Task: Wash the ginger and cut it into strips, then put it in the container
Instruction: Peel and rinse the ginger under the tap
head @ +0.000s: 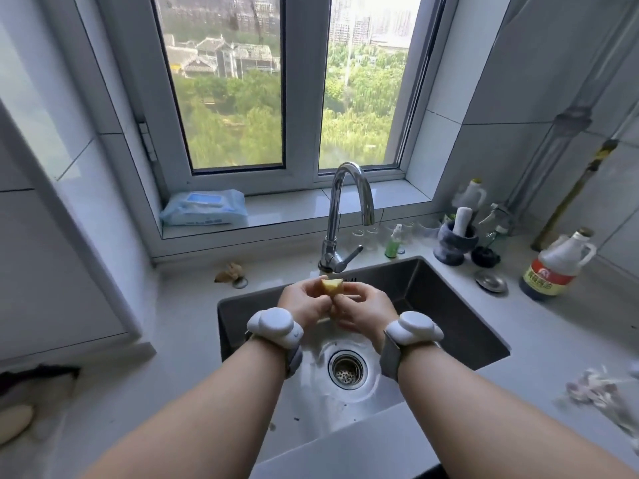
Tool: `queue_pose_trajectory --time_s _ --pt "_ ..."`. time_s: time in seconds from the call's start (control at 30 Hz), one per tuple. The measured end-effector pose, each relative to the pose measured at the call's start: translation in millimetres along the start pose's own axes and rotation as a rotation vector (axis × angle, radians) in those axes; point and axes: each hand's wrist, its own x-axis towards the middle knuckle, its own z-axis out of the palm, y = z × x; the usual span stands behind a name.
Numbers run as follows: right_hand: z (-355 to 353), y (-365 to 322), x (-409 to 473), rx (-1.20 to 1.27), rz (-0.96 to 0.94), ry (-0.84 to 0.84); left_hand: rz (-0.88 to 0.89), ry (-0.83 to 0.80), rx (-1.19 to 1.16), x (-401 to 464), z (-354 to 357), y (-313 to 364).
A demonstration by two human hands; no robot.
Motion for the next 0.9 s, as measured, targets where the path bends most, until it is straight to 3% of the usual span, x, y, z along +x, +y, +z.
queue_pose_trajectory --time_s 0.13,0.47,0.63,0.73,0.9 --pt "10.6 -4.5 10.1 -0.133 -0.065 0.062 -0.067 0.111 0.051 6.7 -12.4 -1.5" --pt "54.0 -2.1 35.0 -0.253 -0.139 -0.091 -0.072 0.423 0.537 -2.0 -47.2 18.7" --pt "61.2 -3.7 45.1 -0.132 -0.098 -0.183 -0.062 0.486 0.445 1.5 -57.9 13.0" --pt "50.1 -1.5 51.3 0.035 -0.014 -0.196 -0.032 0.406 0.302 4.3 -53.1 12.8" --pt "16.9 -1.8 62.7 0.005 -0.021 -0.187 -0.096 0.357 0.281 14.7 -22.8 17.2"
